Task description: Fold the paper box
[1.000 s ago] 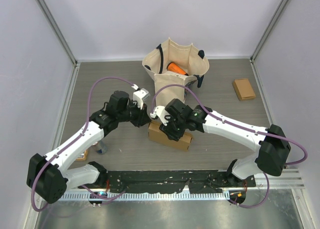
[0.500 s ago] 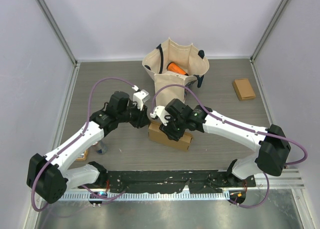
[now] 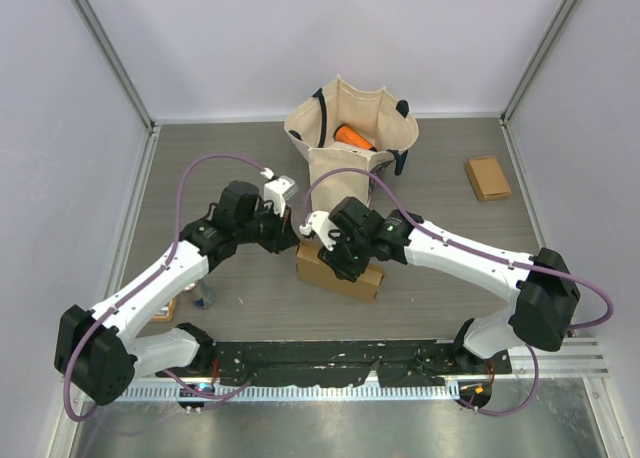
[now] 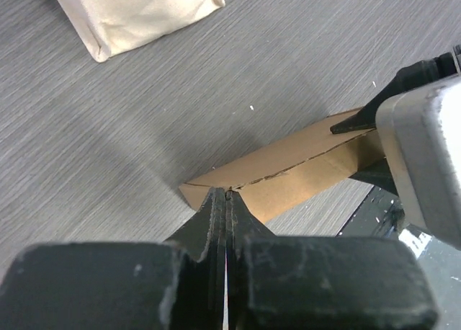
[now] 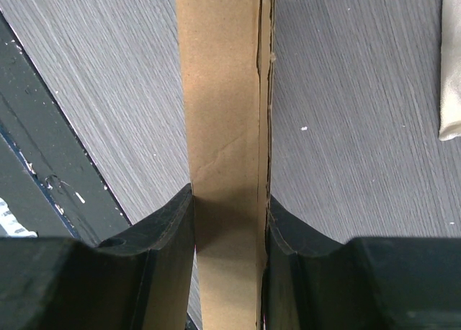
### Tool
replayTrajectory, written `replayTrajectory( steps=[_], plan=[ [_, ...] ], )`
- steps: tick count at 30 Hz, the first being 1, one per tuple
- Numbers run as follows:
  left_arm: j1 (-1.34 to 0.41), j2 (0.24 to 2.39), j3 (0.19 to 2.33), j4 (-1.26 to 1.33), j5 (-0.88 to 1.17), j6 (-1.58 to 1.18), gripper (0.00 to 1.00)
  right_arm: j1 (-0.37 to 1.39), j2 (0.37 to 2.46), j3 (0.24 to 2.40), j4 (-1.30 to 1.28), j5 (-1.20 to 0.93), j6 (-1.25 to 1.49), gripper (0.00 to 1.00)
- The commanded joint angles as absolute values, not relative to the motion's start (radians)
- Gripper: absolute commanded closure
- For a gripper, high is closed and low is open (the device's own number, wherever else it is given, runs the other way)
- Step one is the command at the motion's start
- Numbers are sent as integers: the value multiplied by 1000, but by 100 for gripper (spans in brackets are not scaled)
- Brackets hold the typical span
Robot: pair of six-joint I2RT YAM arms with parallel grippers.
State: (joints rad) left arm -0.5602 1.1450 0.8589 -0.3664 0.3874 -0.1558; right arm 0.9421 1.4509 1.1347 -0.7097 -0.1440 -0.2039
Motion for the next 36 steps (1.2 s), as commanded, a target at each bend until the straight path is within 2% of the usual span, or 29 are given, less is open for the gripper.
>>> replayTrajectory(
  steps=[1, 9, 21, 22, 24, 25, 28, 30, 31, 36],
  plan=[
    [-574, 1129, 902, -359, 365, -314, 100, 942, 1473, 1151, -690, -100, -164, 78],
    [-617, 1065, 782, -273, 259, -529, 100, 942, 1490, 1140, -632, -29, -129, 78],
    [-722, 1008, 673, -182, 46, -483, 100, 942, 1468, 1126, -598, -51, -111, 75],
    [-723, 1005, 672, -189, 32, -477, 100, 942, 1465, 1121, -592, -42, -98, 73],
    [-729, 1003, 667, -198, 23, -469, 100, 942, 1457, 1121, -591, -14, -43, 61],
    [-730, 1000, 663, -199, 21, -468, 100, 942, 1451, 1137, -610, -5, -19, 51],
    [-732, 1000, 664, -199, 20, -472, 100, 940, 1419, 1187, -697, 18, 122, 38],
    [-733, 1005, 669, -199, 14, -476, 100, 942, 1396, 1206, -742, 14, 190, 34],
    [-732, 1008, 670, -199, 11, -476, 100, 940, 1378, 1216, -783, -39, 243, 29],
    [-735, 1017, 683, -210, 18, -472, 100, 937, 1226, 1224, -877, -5, 408, 24]
  ],
)
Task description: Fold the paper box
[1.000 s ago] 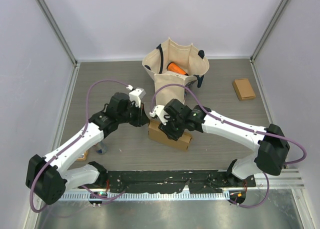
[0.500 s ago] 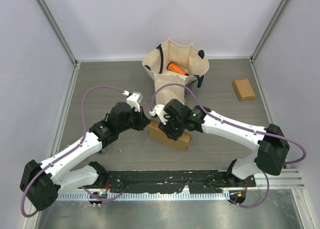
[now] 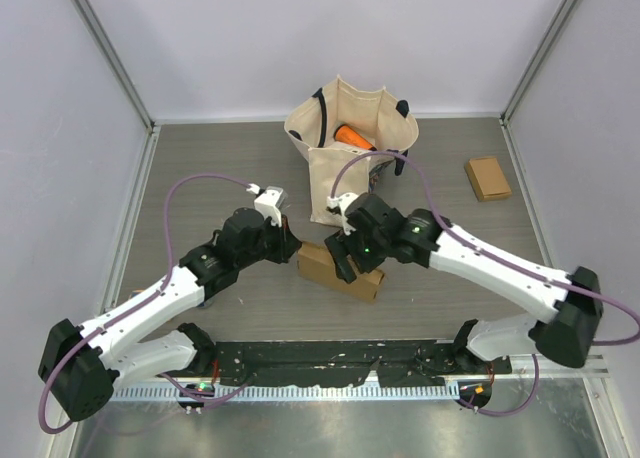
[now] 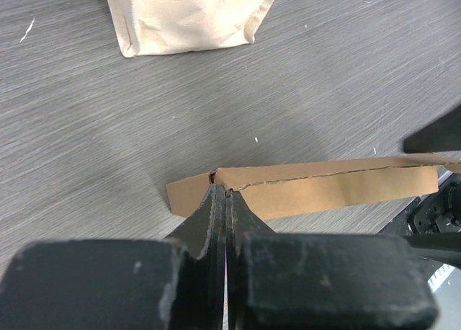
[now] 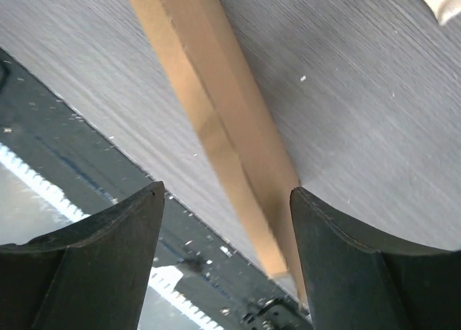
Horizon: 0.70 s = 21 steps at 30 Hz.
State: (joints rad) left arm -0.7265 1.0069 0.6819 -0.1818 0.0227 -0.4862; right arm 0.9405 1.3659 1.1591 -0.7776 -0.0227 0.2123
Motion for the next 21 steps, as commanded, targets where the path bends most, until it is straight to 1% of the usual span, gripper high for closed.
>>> replayTrajectory(
  steps=[1, 2, 3, 4, 5, 7, 11, 14, 21],
  plan=[
    [-738, 1014, 684, -212, 15, -472, 100, 936, 1217, 1230, -941, -5, 441, 25],
    [-739, 1011, 684, -213, 12, -472, 100, 934, 1212, 1229, -978, 44, 503, 30],
    [-739, 1005, 686, -222, 9, -474, 100, 936, 1210, 1226, -1020, 52, 527, 37],
    [-741, 999, 686, -224, 8, -474, 100, 937, 1207, 1215, -1099, 58, 544, 46],
    [-741, 996, 686, -225, 6, -474, 100, 937, 1198, 1207, -1130, 93, 572, 49],
    [-741, 994, 686, -230, 8, -474, 100, 937, 1158, 1193, -1187, 147, 591, 50],
    [-744, 999, 684, -229, 9, -474, 100, 937, 1137, 1196, -1206, 242, 589, 50],
    [-752, 1006, 692, -229, 11, -471, 100, 937, 1134, 1189, -1198, 287, 598, 64],
    [-756, 1014, 700, -235, 6, -457, 100, 937, 1137, 1154, -1111, 242, 577, 65]
  ],
)
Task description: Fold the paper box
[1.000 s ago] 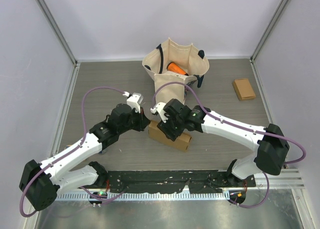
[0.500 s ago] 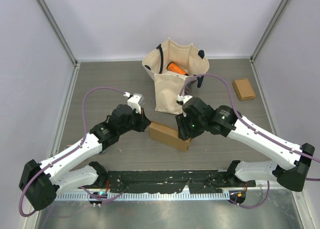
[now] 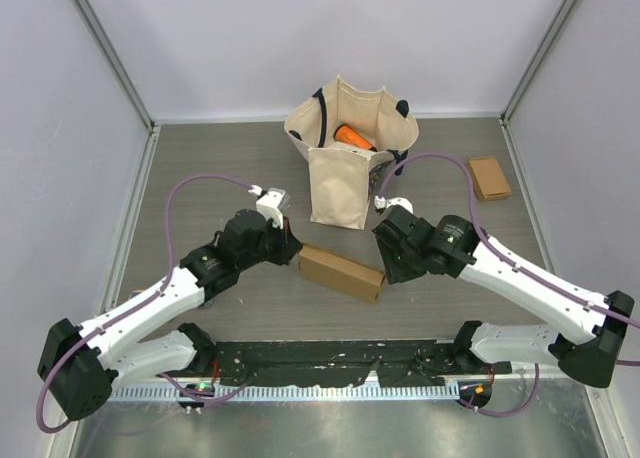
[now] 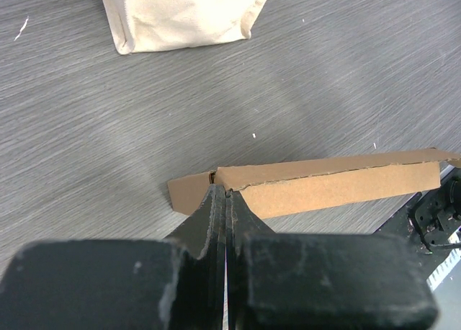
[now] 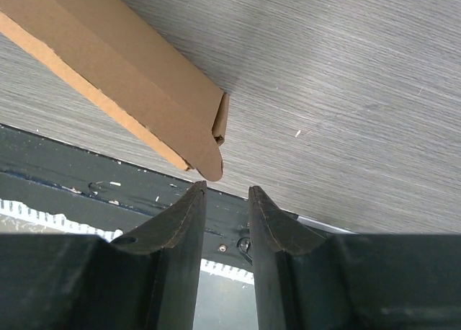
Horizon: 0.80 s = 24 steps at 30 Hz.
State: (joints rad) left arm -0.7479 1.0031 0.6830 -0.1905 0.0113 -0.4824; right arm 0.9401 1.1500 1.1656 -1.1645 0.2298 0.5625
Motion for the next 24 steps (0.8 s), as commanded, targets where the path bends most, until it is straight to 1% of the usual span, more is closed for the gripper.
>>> replayTrajectory(
  steps=[1, 10, 13, 14, 17, 24],
  plan=[
    [-756, 1012, 699, -236, 6, -457, 100, 937, 1144, 1155, -1106, 235, 569, 65],
    [-756, 1002, 696, -242, 8, -457, 100, 937, 1146, 1123, -1040, 190, 529, 62],
    [-756, 996, 695, -245, 8, -456, 100, 937, 1160, 1115, -1035, 205, 526, 69],
    [-755, 996, 696, -248, 8, -454, 100, 937, 1160, 1114, -1035, 212, 525, 76],
    [-756, 993, 695, -250, 8, -456, 100, 937, 1160, 1105, -1026, 215, 526, 83],
    [-756, 989, 692, -250, 8, -459, 100, 937, 1161, 1095, -1023, 228, 531, 84]
  ],
)
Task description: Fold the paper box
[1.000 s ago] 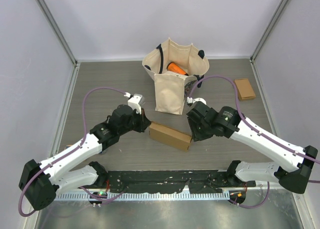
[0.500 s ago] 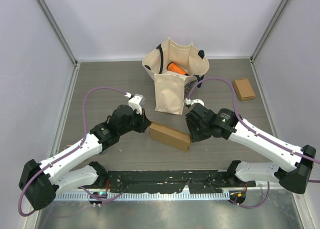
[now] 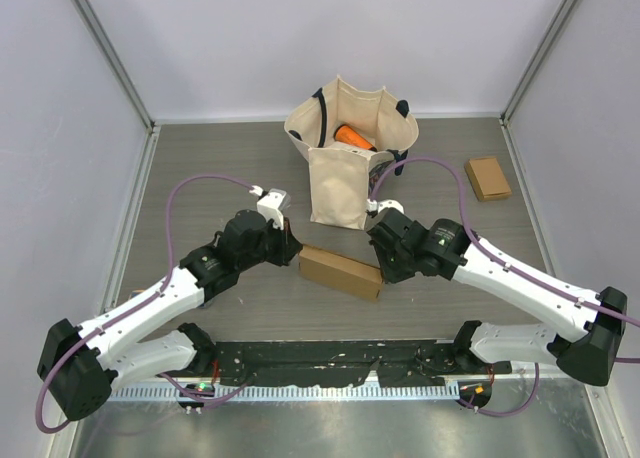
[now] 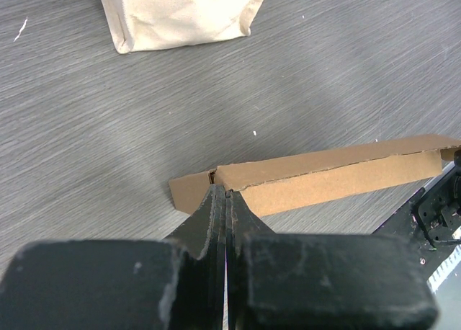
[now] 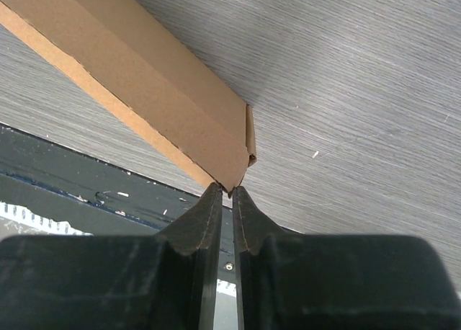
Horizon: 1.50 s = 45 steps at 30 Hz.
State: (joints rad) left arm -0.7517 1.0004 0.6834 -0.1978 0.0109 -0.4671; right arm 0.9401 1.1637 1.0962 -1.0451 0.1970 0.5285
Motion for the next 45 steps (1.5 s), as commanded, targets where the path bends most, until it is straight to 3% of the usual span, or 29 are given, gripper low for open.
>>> replayTrajectory(
  steps=[1, 2, 6, 9, 13, 22, 34, 45],
  plan=[
    [-755, 989, 690, -250, 6, -459, 100, 937, 1167, 1095, -1031, 232, 528, 82],
    [-756, 988, 689, -250, 8, -459, 100, 937, 1167, 1098, -1038, 233, 526, 77],
    [-755, 988, 687, -250, 8, -459, 100, 937, 1166, 1091, -1035, 245, 526, 78],
    [-756, 986, 689, -252, 8, -459, 100, 937, 1166, 1094, -1035, 249, 523, 83],
    [-755, 989, 687, -249, 8, -460, 100, 937, 1164, 1101, -1032, 258, 534, 99],
    [-756, 985, 683, -242, 15, -466, 100, 922, 1152, 1155, -1016, 190, 733, 99],
    [-761, 963, 666, -236, 23, -485, 100, 782, 1057, 1020, -896, 40, 864, 99],
    [-767, 965, 638, -212, 15, -494, 100, 796, 1037, 878, -884, 87, 674, 99]
  ],
)
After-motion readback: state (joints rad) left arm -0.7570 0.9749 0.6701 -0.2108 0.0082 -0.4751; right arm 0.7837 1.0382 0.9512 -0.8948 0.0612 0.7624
